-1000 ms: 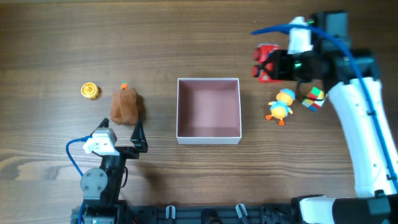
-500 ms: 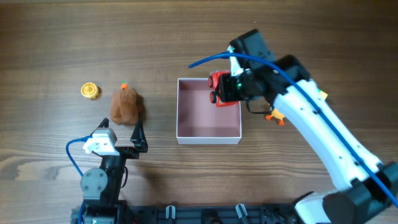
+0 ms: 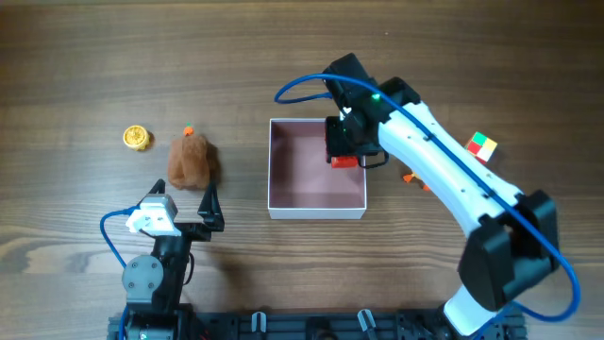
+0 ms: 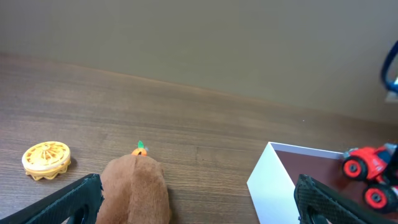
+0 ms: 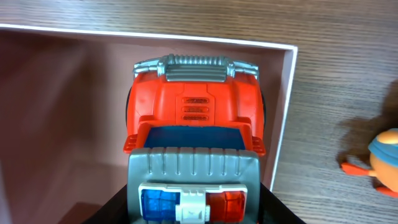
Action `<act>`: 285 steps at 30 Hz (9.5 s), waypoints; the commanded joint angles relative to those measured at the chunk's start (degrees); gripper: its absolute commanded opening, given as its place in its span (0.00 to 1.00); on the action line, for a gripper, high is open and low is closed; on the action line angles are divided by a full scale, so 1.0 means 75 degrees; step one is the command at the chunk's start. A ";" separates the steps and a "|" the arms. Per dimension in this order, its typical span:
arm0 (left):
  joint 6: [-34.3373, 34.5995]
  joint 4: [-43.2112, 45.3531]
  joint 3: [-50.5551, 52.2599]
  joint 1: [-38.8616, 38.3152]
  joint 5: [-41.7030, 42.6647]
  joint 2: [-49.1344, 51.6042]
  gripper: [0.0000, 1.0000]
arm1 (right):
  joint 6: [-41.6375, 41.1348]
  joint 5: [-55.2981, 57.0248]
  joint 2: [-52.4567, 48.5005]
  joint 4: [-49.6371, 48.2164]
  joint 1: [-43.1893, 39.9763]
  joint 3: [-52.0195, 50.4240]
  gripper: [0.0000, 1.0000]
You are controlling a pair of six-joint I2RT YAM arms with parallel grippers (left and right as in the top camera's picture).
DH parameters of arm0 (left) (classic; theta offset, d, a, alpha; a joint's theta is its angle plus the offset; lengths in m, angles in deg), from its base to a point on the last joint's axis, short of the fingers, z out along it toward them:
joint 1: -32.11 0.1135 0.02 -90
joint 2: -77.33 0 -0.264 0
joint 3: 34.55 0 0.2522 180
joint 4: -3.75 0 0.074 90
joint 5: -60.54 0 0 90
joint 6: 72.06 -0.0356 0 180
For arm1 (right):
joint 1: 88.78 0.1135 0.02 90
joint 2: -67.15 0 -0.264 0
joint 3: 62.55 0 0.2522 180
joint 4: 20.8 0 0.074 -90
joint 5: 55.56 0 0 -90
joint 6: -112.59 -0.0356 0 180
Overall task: Pack container
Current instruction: 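Lift the red truck and carry it into the white box, then release the truck in the box and move right gripper to cube, then lower the right gripper onto the Rubik's cube and grasp it, then carry the cube into the box, release it, and withdraw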
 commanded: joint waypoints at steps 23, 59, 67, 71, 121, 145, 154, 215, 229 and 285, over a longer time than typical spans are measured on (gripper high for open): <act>-0.0064 0.0006 0.0067 0.0052 0.0140 -0.0032 1.00 | -0.0152 0.0131 -0.0198 0.0087 0.0023 0.0006 0.49; -0.0064 0.0006 0.0067 0.0050 0.0140 -0.0032 1.00 | 0.0883 0.1087 0.0944 0.2602 -0.4054 0.2433 1.00; -0.0064 0.0006 0.0067 0.0052 0.0140 -0.0032 1.00 | 0.1157 0.0478 0.0248 0.1547 -0.4278 0.1282 1.00; -0.0064 0.0006 0.0067 0.0052 0.0140 -0.0032 1.00 | 0.1105 0.0487 -0.0131 0.1332 -0.4281 0.1253 1.00; -0.0064 0.0006 0.0067 0.0052 0.0140 -0.0032 1.00 | -0.0539 0.0090 -0.0953 -0.1285 -0.6158 -0.1390 1.00; -0.0064 0.0006 0.0067 0.0052 0.0140 -0.0032 1.00 | -0.0117 0.0064 -0.0921 -0.0877 -0.6146 -0.0979 0.52; -0.0064 0.0006 0.0067 0.0050 0.0140 -0.0032 1.00 | 0.0484 0.0052 -0.0618 0.1504 -0.5450 0.1329 0.54; -0.0064 0.0006 0.0067 0.0050 0.0140 -0.0032 1.00 | -0.0321 0.0434 -0.0396 -0.1673 -0.5750 -0.2017 0.45; -0.0064 0.0006 0.0067 0.0052 0.0140 -0.0032 1.00 | 0.0358 0.0659 -0.0137 0.0329 -0.5654 0.0041 0.41; -0.0064 0.0006 0.0067 0.0050 0.0140 -0.0032 1.00 | -0.0539 0.0659 -0.0752 0.0143 0.0306 0.0210 0.62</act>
